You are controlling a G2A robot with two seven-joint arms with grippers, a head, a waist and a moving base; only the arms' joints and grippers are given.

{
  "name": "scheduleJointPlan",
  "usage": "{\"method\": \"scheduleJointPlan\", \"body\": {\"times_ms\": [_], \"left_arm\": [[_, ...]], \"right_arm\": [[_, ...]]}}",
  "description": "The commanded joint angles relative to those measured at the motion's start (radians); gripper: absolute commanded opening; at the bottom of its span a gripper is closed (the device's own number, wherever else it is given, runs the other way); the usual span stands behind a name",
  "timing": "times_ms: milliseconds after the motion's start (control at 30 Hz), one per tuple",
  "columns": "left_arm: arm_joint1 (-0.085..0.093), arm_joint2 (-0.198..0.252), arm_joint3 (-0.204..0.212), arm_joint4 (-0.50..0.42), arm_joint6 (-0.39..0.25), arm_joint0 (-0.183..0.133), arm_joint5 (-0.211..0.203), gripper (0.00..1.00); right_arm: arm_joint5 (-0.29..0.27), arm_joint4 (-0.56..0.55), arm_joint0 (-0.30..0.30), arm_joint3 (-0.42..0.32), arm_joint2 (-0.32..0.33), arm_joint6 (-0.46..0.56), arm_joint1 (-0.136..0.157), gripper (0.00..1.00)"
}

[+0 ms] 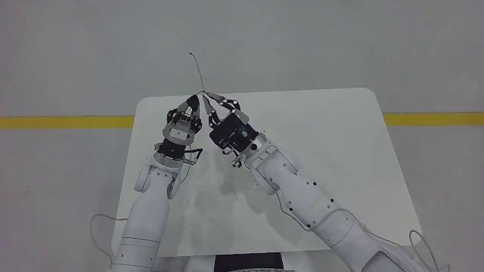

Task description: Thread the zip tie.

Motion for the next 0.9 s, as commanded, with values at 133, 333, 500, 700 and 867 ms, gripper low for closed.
{"method": "scheduleJointPlan", "body": {"times_ms": [133,333,500,700,867], "left_arm": [[0.0,0.0,0.0,0.0,0.0,0.0,0.0,0.0],[0.0,0.0,0.0,0.0,0.0,0.0,0.0,0.0],[0.0,0.0,0.0,0.0,0.0,0.0,0.0,0.0],[0.0,0.0,0.0,0.0,0.0,0.0,0.0,0.0],[0.0,0.0,0.0,0.0,0.0,0.0,0.0,0.0]], "right_arm": [[0.003,0.0,0.001,0.002,0.001,-0.001,-0.001,0.09],[0.004,0.0,0.003,0.002,0.002,-0.002,-0.002,0.09],[0.004,0.0,0.007,0.005,0.001,-0.002,-0.003,0.07],[0.003,0.0,0.012,0.008,-0.001,-0.003,-0.005,0.04],[0.005,0.0,0.014,0.011,-0.002,-0.004,-0.007,0.0]]}}
